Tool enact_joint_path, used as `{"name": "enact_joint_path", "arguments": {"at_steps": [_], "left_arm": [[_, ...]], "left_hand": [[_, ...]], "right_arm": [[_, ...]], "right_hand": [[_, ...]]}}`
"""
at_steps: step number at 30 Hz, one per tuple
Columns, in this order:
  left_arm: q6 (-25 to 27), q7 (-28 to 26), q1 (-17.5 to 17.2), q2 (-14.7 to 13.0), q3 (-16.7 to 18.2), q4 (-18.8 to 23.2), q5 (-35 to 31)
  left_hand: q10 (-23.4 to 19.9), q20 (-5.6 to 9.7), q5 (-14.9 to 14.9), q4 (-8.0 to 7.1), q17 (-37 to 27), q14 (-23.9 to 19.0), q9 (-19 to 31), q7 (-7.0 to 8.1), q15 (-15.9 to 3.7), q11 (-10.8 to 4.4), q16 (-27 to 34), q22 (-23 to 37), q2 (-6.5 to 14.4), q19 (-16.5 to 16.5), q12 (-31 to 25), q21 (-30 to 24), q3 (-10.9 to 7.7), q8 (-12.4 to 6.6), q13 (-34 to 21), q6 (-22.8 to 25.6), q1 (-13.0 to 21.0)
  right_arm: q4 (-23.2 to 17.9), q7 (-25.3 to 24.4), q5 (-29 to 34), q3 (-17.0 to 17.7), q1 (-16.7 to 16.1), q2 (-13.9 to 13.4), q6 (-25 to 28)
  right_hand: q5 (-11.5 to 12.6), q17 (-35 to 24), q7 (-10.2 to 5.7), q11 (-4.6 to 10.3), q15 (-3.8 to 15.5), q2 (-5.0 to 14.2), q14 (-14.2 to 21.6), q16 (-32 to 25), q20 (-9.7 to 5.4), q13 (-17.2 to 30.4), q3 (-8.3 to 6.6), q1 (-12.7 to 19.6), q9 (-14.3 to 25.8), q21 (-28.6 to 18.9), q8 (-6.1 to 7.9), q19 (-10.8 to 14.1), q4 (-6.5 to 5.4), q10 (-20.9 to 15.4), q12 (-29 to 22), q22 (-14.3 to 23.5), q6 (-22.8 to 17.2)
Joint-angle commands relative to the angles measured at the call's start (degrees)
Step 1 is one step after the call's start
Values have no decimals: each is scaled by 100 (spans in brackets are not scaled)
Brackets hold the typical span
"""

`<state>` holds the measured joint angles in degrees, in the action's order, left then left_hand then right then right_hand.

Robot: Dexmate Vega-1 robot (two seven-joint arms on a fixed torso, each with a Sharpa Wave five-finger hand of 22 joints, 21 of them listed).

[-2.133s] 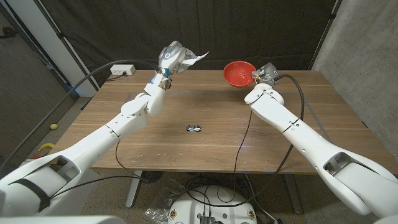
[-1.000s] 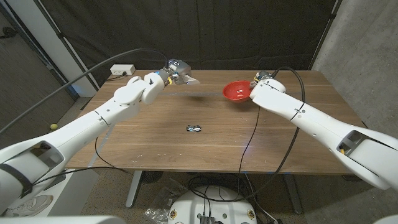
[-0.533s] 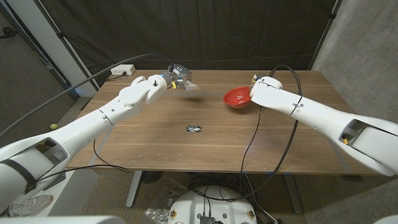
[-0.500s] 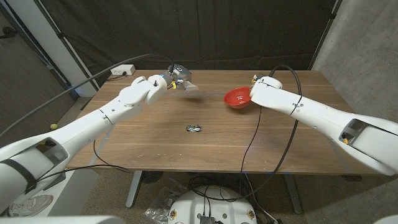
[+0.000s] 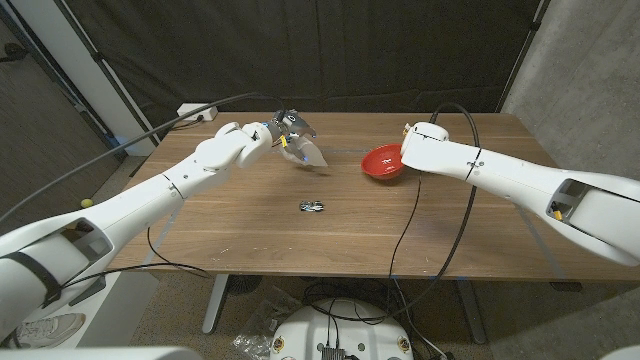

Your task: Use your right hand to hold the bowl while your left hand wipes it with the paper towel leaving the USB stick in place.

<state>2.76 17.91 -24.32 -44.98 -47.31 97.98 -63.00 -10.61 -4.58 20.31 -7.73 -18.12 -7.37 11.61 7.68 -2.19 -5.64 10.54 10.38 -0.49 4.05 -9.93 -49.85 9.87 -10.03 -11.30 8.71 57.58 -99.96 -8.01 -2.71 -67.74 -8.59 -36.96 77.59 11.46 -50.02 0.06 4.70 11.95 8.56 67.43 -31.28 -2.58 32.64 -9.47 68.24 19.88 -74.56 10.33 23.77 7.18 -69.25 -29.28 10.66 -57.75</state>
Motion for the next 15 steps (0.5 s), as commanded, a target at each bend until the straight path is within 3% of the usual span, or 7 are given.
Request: {"name": "enact_joint_path", "arguments": {"at_steps": [1,6,10,11,13,14,15], "left_arm": [[-74,324,-38,-58,74,157,20],[-66,272,-125,-98,188,247,133],[-24,118,-226,-145,281,336,161],[-15,51,-262,-155,318,354,197],[4,-89,-324,-189,367,401,187],[30,-172,-364,-204,394,426,174],[47,-292,-410,-222,425,445,165]], "left_hand": [[1200,-120,93,-77,178,844,-2,-254,308,317,-7,26,-13,459,-14,335,385,7,-4,-1208,-372],[2167,-217,121,-160,244,1598,2,-365,560,569,-4,83,110,1067,-28,625,678,25,-19,-2291,-852],[2539,-309,131,-183,250,1919,7,-359,666,701,-3,108,208,1359,-32,736,766,-11,-29,-2570,-1090],[2563,-326,133,-187,250,1963,7,-347,681,693,0,112,227,1436,-45,765,778,-20,-31,-2594,-1132],[2637,-373,136,-194,251,2030,8,-330,689,716,12,118,269,1552,-57,808,798,-28,-33,-2655,-1214],[2644,-375,137,-194,251,2037,8,-327,690,715,13,119,273,1566,-59,813,800,-31,-33,-2657,-1223],[2640,-377,137,-194,252,2038,8,-323,691,714,16,120,278,1564,-64,813,802,-33,-33,-2659,-1230]], "right_arm": [[-54,389,-156,-355,299,-111,81],[-112,475,-201,-443,375,-158,118],[-152,621,-266,-550,482,-217,116],[-164,661,-277,-586,513,-237,104],[-206,673,-304,-555,492,-271,80],[-231,653,-306,-527,467,-285,77],[-257,619,-301,-500,438,-291,89]], "right_hand": [[-22,319,-17,-149,145,-14,-156,246,-444,-139,93,-53,-39,-88,-38,-146,-84,445,285,0,529],[23,693,-20,-286,57,22,-934,684,-288,-383,175,-294,-164,-68,-27,-312,-203,1118,743,-53,1107],[60,1363,-21,-486,-337,-55,-1800,1373,-185,-717,197,-544,-371,-48,-44,-517,-297,2326,1490,22,1895],[72,1605,-40,-494,-483,-106,-2209,1639,-135,-840,215,-642,-443,-48,-17,-628,-323,2821,1775,27,2142],[97,1946,-32,-659,-820,-150,-2878,1989,76,-1054,256,-819,-556,73,3,-910,-376,3664,1945,-43,2558],[106,2092,-44,-782,-949,-210,-3251,2120,311,-1157,306,-923,-600,113,9,-1112,-402,3965,1922,-14,2703],[113,2175,-47,-835,-1058,-197,-3415,2124,338,-1229,323,-992,-628,130,8,-1166,-433,4185,1921,-17,2822]]}}
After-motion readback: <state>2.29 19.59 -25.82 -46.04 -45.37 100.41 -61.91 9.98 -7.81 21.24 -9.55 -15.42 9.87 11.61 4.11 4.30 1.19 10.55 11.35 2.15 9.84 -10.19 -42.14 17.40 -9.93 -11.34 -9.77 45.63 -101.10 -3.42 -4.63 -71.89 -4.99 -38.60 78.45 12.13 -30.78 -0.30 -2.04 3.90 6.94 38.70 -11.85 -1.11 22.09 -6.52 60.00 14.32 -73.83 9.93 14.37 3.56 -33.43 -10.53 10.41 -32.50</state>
